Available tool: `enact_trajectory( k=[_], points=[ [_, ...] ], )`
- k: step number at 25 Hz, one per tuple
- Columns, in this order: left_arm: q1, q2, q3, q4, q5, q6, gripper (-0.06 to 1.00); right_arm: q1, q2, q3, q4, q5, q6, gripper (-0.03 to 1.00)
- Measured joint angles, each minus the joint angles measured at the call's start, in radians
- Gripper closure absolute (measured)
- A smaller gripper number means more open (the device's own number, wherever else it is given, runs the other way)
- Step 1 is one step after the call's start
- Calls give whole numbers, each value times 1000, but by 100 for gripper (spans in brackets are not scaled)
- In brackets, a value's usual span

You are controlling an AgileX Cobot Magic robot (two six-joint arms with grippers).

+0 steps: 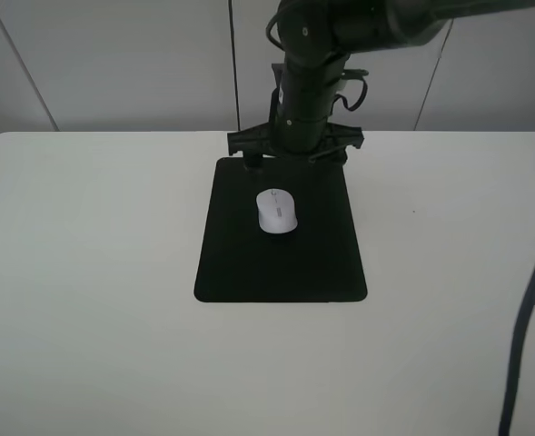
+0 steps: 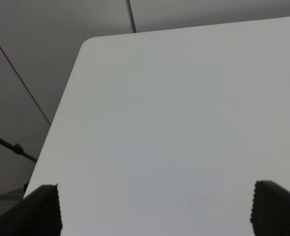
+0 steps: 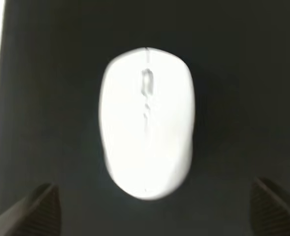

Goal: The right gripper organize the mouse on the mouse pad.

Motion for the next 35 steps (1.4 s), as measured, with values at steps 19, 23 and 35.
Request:
enact_trajectory(
  k=[19, 23, 35],
  points=[
    [0, 0, 0, 0, 0, 0, 16, -364, -623, 652, -23, -56, -75, 21],
    [0, 0, 0, 0, 0, 0, 16, -444, -758, 721, -26, -9, -125, 21],
    [0, 0, 0, 0, 0, 0, 16, -491, -1256, 812, -23, 141, -226, 21]
  ],
)
